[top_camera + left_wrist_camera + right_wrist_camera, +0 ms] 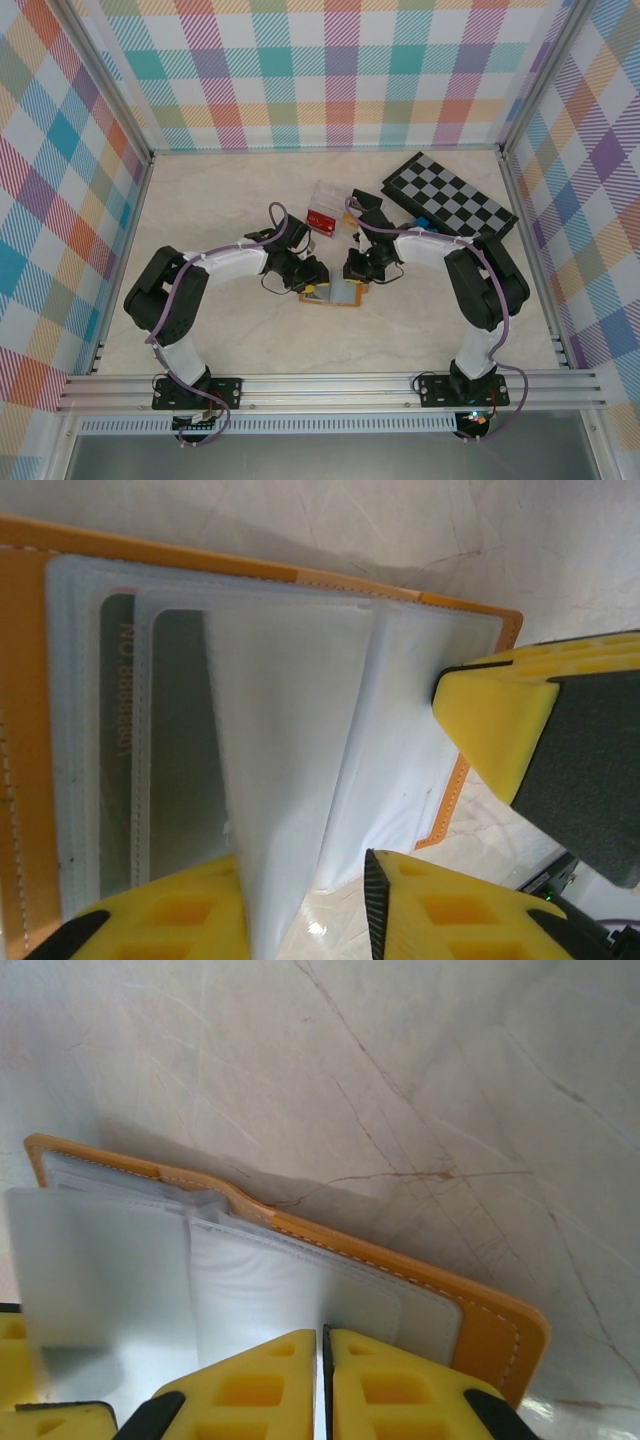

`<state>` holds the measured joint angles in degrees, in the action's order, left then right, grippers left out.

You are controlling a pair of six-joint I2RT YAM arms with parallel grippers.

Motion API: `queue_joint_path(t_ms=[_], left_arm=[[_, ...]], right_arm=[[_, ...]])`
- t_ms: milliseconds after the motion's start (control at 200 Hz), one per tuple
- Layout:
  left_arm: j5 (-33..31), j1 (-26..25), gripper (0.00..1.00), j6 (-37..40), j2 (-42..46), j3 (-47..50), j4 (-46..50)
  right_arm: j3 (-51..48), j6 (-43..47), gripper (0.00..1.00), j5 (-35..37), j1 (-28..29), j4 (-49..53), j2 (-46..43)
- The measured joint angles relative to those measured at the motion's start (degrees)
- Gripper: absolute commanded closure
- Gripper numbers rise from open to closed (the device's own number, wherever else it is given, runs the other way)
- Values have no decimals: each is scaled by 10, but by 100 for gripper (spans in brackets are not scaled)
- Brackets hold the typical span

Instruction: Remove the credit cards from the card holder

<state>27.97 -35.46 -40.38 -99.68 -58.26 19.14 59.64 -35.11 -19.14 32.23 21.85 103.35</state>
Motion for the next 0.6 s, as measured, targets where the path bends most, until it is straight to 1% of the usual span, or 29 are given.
queue_joint_path(t_ms=[185,275,355,405,460,545,600], left_arm=[[-23,0,90,1,0,0,15],[-43,0,93,2,7,0,36],[-57,0,93,4,24,5,52],[-62,0,90,4,42,10,60],[-61,0,85,4,60,17,62],[-49,-1,69,3,76,27,52],[-37,-4,61,-5,78,33,34]], right_arm=[[-23,5,73,12,0,2,-52],[-32,8,68,19,0,1,-93],[-38,11,65,22,0,0,-126],[-41,10,64,22,0,0,-143],[-45,11,63,22,0,-4,-156],[-49,10,62,23,0,-7,-173],[-51,10,61,27,0,-10,-181]])
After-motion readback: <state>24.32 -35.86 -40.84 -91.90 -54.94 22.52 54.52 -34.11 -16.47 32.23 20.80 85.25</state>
